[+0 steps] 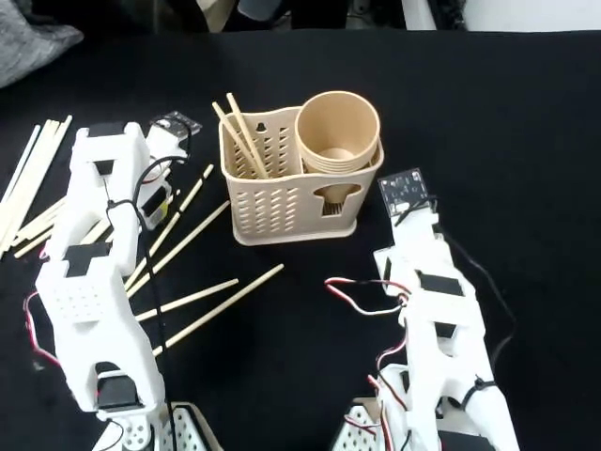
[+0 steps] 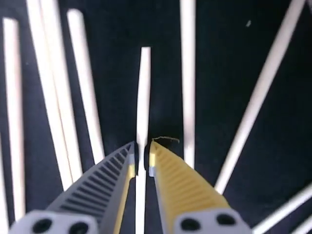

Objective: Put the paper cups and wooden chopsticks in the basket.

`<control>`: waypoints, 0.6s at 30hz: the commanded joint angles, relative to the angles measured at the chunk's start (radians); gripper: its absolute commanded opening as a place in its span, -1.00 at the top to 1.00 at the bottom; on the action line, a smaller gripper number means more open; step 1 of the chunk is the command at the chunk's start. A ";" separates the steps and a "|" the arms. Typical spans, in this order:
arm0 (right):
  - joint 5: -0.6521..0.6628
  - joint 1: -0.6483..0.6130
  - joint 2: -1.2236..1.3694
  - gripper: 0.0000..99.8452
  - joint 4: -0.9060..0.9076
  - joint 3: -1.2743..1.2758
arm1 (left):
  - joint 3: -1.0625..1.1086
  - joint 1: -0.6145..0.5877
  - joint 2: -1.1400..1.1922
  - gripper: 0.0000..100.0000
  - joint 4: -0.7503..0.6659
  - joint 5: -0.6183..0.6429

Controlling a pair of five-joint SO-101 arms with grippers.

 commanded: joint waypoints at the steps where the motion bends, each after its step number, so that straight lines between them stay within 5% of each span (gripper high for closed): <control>1: 0.012 0.014 -0.021 0.98 -0.011 -0.004 | -0.079 0.010 -0.069 0.94 0.103 -0.002; 12: 0.012 0.014 -0.021 0.98 -0.011 -0.004 | 0.048 0.022 -0.603 0.94 0.129 0.216; 18: 0.012 0.014 -0.021 0.98 -0.011 -0.004 | 0.432 0.067 -0.994 0.94 -0.221 0.397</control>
